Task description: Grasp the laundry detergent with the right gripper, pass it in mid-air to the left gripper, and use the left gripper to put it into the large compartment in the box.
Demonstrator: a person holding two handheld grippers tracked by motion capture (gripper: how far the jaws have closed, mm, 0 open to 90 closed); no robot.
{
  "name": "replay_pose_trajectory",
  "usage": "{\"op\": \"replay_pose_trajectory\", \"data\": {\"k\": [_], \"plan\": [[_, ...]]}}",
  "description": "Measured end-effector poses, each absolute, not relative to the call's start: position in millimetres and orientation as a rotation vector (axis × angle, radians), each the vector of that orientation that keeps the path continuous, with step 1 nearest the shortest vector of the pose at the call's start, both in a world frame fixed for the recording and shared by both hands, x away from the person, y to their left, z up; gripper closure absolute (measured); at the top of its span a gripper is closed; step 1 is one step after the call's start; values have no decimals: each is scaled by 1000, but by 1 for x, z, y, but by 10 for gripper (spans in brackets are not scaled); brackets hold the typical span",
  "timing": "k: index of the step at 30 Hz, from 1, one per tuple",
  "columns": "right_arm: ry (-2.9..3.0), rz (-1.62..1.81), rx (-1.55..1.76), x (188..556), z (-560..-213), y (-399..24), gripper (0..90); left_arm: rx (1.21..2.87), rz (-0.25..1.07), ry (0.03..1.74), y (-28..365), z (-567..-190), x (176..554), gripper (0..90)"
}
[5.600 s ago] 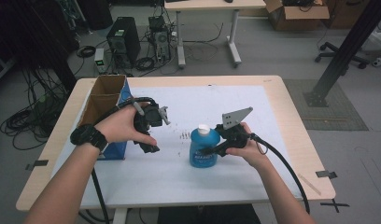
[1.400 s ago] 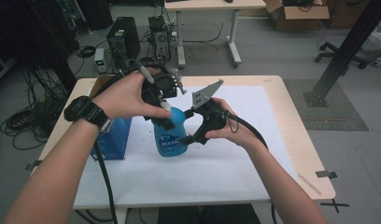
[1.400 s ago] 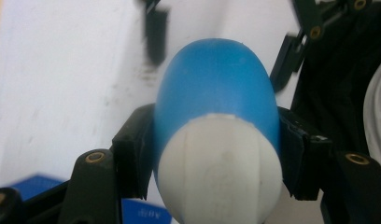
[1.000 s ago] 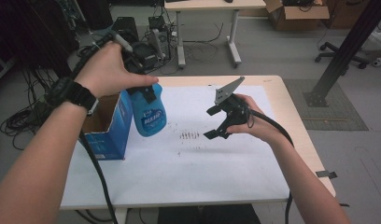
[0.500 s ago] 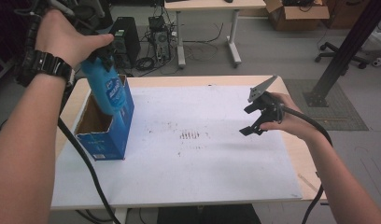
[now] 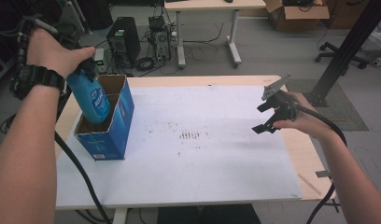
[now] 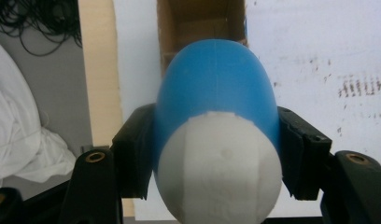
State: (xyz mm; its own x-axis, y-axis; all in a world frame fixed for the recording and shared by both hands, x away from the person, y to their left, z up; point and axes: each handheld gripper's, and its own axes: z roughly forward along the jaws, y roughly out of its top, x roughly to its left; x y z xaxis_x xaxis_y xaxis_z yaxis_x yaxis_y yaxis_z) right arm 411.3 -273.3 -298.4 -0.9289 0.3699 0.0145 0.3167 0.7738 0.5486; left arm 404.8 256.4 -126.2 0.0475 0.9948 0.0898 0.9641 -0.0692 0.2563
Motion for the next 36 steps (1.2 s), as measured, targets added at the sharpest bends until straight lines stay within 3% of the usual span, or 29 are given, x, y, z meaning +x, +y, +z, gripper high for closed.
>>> {"op": "replay_pose_trajectory", "data": {"k": [19,36], "plan": [[2895,831,532,406,-304,-275,79,2208,246,2115,260,-215,419,381],[2900,835,527,407,-306,-274,79,2203,187,2155,264,-257,421,381]]}}
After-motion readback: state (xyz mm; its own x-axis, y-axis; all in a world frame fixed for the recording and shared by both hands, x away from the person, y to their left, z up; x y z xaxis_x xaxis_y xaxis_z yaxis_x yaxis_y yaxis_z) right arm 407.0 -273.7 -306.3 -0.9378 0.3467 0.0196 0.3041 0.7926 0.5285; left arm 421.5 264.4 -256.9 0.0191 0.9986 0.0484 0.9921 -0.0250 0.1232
